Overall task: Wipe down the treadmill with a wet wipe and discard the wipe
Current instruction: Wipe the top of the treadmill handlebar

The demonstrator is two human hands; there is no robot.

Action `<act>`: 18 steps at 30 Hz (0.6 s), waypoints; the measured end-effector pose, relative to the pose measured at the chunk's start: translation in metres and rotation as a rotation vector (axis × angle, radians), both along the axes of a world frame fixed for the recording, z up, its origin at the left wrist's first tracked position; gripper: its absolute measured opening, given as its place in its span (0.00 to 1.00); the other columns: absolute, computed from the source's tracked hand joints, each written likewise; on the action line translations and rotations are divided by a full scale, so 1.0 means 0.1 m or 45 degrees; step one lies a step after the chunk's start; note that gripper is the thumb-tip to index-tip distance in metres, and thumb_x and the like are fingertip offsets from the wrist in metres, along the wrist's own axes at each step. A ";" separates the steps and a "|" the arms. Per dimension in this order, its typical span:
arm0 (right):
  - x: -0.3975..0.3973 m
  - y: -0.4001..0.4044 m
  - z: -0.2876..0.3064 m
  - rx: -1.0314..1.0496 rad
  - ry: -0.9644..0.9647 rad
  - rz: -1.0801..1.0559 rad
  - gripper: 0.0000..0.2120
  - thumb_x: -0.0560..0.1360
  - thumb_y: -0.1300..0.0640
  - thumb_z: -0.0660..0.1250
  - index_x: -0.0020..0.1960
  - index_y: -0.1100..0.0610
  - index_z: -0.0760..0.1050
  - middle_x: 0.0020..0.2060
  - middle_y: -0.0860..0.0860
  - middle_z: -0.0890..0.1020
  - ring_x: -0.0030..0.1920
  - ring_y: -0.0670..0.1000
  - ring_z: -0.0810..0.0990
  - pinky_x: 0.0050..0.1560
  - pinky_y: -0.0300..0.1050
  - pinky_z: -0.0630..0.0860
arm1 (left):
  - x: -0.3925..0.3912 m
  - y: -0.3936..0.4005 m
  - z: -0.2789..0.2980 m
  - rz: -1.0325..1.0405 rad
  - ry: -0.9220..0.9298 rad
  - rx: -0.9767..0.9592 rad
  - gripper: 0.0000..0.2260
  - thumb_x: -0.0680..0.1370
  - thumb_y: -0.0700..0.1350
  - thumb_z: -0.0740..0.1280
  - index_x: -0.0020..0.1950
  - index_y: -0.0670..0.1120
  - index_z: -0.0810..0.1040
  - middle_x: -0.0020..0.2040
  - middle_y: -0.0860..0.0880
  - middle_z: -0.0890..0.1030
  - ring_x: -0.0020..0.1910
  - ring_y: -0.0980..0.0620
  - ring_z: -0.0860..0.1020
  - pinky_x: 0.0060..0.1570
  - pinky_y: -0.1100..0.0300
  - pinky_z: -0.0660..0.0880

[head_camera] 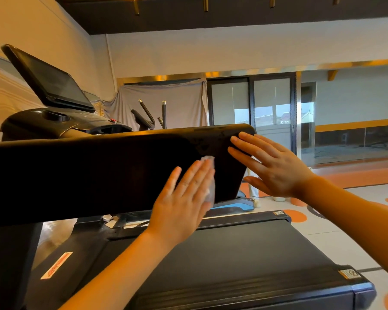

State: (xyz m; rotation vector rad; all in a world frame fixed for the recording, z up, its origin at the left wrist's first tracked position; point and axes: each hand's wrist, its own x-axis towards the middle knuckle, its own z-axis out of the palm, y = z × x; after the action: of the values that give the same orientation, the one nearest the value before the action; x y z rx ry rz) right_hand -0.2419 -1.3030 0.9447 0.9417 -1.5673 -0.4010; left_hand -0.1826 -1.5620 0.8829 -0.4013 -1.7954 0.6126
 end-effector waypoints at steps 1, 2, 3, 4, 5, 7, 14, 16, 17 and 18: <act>-0.01 0.00 -0.01 -0.007 -0.003 0.002 0.28 0.84 0.42 0.46 0.78 0.57 0.54 0.76 0.56 0.59 0.78 0.57 0.52 0.77 0.56 0.52 | 0.02 -0.06 0.08 0.007 0.023 0.063 0.32 0.83 0.57 0.49 0.80 0.41 0.46 0.81 0.42 0.46 0.80 0.44 0.46 0.76 0.46 0.44; -0.02 -0.01 -0.02 -0.018 -0.009 0.010 0.28 0.84 0.42 0.47 0.78 0.56 0.53 0.76 0.56 0.58 0.79 0.56 0.49 0.79 0.53 0.49 | 0.04 -0.11 0.18 0.018 0.050 0.114 0.32 0.83 0.57 0.49 0.80 0.41 0.46 0.81 0.42 0.45 0.79 0.44 0.47 0.76 0.45 0.44; -0.02 -0.03 -0.04 -0.032 -0.016 0.020 0.28 0.84 0.42 0.47 0.78 0.56 0.53 0.76 0.56 0.58 0.79 0.55 0.48 0.79 0.51 0.47 | 0.04 -0.13 0.29 0.023 0.077 0.139 0.32 0.82 0.57 0.49 0.80 0.41 0.45 0.81 0.42 0.45 0.79 0.44 0.47 0.76 0.45 0.44; -0.03 -0.03 -0.05 -0.046 -0.021 0.029 0.28 0.84 0.42 0.47 0.78 0.56 0.53 0.76 0.56 0.59 0.79 0.55 0.49 0.78 0.50 0.45 | 0.03 -0.12 0.40 0.021 0.102 0.137 0.32 0.83 0.57 0.48 0.80 0.41 0.44 0.81 0.42 0.45 0.79 0.44 0.47 0.76 0.45 0.45; -0.03 -0.04 -0.05 -0.052 -0.023 0.032 0.28 0.84 0.42 0.47 0.77 0.57 0.54 0.76 0.56 0.59 0.79 0.57 0.51 0.78 0.50 0.46 | 0.01 -0.08 0.49 0.016 0.123 0.108 0.32 0.83 0.57 0.46 0.80 0.41 0.43 0.81 0.42 0.45 0.79 0.44 0.46 0.76 0.45 0.45; -0.03 -0.03 -0.05 -0.037 -0.021 0.019 0.28 0.84 0.42 0.48 0.77 0.57 0.55 0.76 0.56 0.59 0.77 0.59 0.55 0.79 0.53 0.48 | -0.03 0.05 0.64 0.026 0.151 0.020 0.31 0.83 0.57 0.42 0.80 0.41 0.43 0.81 0.42 0.45 0.79 0.43 0.45 0.76 0.45 0.47; 0.01 0.03 -0.03 0.013 0.009 -0.037 0.29 0.83 0.40 0.47 0.78 0.56 0.54 0.76 0.56 0.58 0.78 0.57 0.50 0.73 0.59 0.52 | 0.00 -0.12 0.70 0.014 0.148 -0.048 0.31 0.83 0.58 0.42 0.80 0.42 0.43 0.81 0.42 0.45 0.79 0.44 0.47 0.76 0.44 0.47; 0.03 0.03 -0.08 0.052 0.032 -0.018 0.29 0.83 0.40 0.47 0.77 0.56 0.55 0.76 0.57 0.59 0.77 0.59 0.54 0.73 0.59 0.52 | -0.01 -0.15 0.69 0.006 0.141 -0.050 0.31 0.83 0.58 0.42 0.80 0.42 0.43 0.81 0.42 0.45 0.79 0.44 0.47 0.76 0.44 0.48; 0.04 0.04 -0.12 0.099 0.049 -0.008 0.29 0.83 0.40 0.48 0.77 0.57 0.55 0.75 0.57 0.60 0.76 0.60 0.56 0.74 0.58 0.52 | -0.01 -0.15 0.70 0.006 0.139 -0.052 0.31 0.82 0.58 0.43 0.80 0.42 0.43 0.81 0.42 0.45 0.79 0.43 0.47 0.76 0.44 0.48; 0.05 0.04 -0.17 0.161 0.070 -0.002 0.29 0.83 0.40 0.48 0.77 0.57 0.55 0.75 0.57 0.60 0.76 0.60 0.57 0.74 0.57 0.52 | -0.02 -0.13 0.71 0.005 0.140 -0.057 0.31 0.82 0.58 0.44 0.80 0.42 0.44 0.81 0.42 0.46 0.79 0.43 0.47 0.76 0.44 0.48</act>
State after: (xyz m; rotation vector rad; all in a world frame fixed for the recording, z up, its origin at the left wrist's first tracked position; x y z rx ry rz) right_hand -0.2369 -1.2988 0.9278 1.0174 -1.5066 -0.5279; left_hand -0.1843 -1.5751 0.9539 -0.3874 -1.6806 0.6662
